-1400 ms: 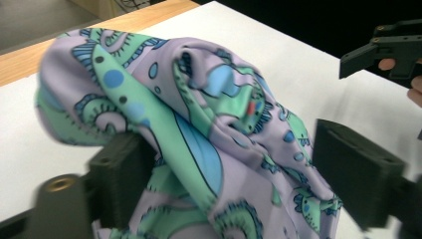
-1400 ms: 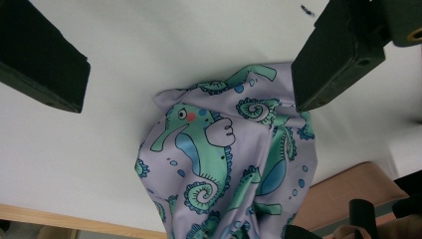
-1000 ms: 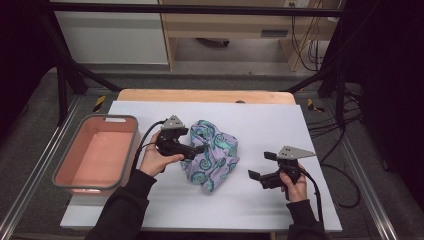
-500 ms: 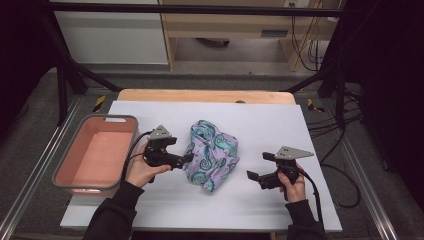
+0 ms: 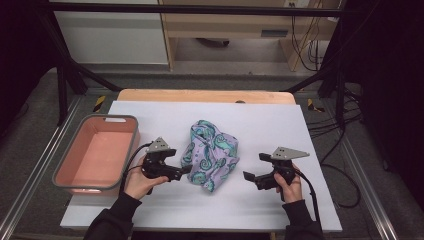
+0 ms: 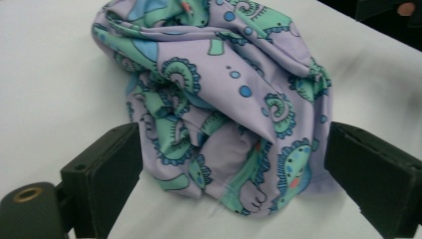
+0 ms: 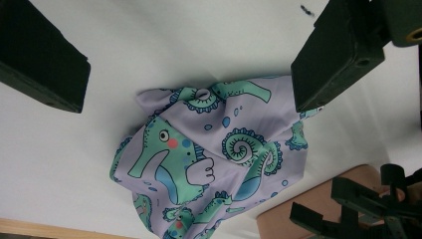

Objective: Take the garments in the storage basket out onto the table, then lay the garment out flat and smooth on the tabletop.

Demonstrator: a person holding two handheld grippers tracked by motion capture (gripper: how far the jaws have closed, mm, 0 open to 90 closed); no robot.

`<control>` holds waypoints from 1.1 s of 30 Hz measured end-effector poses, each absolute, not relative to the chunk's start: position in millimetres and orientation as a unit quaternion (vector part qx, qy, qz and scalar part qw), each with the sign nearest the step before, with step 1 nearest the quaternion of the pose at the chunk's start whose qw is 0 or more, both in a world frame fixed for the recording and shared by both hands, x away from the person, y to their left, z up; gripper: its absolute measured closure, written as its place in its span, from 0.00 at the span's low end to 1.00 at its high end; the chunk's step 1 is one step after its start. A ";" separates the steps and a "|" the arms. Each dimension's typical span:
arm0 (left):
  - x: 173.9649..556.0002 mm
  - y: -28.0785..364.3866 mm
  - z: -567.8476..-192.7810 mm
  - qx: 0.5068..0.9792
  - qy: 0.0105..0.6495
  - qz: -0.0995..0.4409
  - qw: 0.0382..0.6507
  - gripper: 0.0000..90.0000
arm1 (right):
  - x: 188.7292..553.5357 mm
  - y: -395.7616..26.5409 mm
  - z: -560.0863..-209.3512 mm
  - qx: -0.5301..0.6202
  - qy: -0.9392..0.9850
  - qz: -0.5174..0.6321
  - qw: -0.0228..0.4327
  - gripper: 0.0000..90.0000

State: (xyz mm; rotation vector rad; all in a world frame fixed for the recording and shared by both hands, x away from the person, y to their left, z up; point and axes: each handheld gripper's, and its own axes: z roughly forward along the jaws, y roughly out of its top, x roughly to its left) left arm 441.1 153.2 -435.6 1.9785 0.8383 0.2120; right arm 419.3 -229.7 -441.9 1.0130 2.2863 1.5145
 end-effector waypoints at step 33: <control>439.8 125.7 -466.9 0.830 0.324 0.056 0.450 0.64 | 423.6 -178.7 -457.3 0.360 0.792 0.480 0.109 0.08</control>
